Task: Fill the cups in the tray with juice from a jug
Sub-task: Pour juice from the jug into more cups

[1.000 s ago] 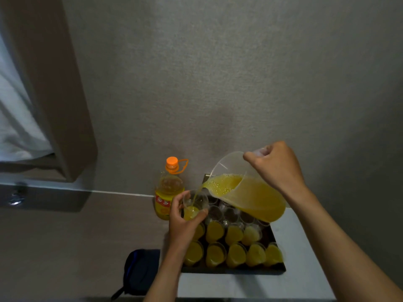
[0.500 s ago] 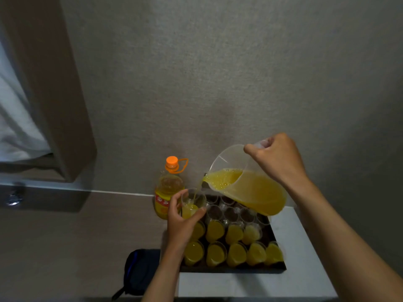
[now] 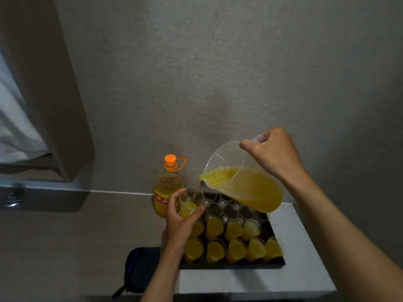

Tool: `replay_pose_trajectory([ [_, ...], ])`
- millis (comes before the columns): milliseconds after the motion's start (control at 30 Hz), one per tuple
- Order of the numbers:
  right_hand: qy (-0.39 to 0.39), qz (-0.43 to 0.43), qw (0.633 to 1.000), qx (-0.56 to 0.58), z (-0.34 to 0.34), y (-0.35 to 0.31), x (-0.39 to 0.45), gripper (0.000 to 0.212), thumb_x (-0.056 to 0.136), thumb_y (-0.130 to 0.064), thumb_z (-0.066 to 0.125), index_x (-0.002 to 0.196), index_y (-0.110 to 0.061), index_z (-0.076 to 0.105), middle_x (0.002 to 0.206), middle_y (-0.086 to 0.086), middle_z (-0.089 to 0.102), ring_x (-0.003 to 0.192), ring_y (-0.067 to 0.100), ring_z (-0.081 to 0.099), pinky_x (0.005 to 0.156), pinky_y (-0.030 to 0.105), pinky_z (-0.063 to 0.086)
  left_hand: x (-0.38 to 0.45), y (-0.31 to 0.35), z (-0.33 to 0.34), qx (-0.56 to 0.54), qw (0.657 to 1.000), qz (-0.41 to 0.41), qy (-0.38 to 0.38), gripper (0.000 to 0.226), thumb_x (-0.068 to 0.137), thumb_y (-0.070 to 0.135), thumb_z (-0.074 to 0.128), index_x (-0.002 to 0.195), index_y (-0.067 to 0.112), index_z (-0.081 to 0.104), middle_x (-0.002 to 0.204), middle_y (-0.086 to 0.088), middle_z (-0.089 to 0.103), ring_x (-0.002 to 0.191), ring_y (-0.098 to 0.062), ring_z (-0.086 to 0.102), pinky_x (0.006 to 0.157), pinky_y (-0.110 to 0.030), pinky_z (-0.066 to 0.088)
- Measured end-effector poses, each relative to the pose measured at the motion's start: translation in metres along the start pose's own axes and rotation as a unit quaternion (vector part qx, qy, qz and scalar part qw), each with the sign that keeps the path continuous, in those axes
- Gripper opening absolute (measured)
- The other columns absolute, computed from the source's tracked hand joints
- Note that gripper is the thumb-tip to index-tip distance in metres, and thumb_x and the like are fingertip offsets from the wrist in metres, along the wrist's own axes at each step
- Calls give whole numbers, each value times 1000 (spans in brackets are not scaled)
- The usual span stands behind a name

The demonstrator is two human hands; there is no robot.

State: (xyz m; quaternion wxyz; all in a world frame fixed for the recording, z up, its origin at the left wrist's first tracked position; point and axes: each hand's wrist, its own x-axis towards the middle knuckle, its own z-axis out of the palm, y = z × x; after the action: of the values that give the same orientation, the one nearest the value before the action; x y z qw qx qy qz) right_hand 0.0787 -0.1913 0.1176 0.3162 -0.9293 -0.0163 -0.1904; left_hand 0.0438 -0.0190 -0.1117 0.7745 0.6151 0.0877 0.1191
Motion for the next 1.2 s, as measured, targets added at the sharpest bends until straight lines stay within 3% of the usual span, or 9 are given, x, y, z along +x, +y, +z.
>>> replay_pose_trajectory([
  [167,-6,-8,1000,6,-1,-2,0,42,83,-32,71,51,-20,47,44,-4,39,44,16,36,52,31,36,-2,1,-1,3,1000,5,-8,64,73,3,88,126,23,60,125,16,61,104,19,55,79,-6,48],
  [267,-7,-9,1000,5,-1,-2,1,42,82,-33,71,51,-21,46,44,-4,39,44,16,37,53,32,37,-1,1,-1,4,1000,6,-7,64,73,4,88,126,24,60,124,15,61,104,18,56,79,-6,49],
  [500,-1,-8,1000,-2,-2,-4,6,43,80,-35,71,50,-20,44,44,-6,37,42,15,35,53,32,36,1,0,-1,-11,1000,2,-3,66,72,4,89,126,27,60,125,12,63,107,6,61,82,-15,53],
  [800,2,-6,1000,-6,0,-5,10,43,81,-35,72,51,-21,44,43,-6,36,42,14,34,51,31,35,8,-4,-2,-14,1000,-2,4,65,71,8,91,122,35,62,127,9,65,119,-15,61,97,-41,56],
  [1100,-2,-3,1000,-4,0,-5,13,41,82,-37,73,54,-21,48,45,-4,39,44,16,36,53,31,37,7,-2,-4,-14,1000,7,7,64,68,16,91,122,34,62,126,9,65,119,-14,61,95,-37,55],
  [1200,0,1,1000,-1,-1,-5,15,39,82,-36,73,54,-21,50,45,-4,40,44,16,37,53,31,37,6,-2,-4,-15,1000,9,8,63,72,6,89,122,32,62,125,10,65,117,-10,61,93,-32,55],
])
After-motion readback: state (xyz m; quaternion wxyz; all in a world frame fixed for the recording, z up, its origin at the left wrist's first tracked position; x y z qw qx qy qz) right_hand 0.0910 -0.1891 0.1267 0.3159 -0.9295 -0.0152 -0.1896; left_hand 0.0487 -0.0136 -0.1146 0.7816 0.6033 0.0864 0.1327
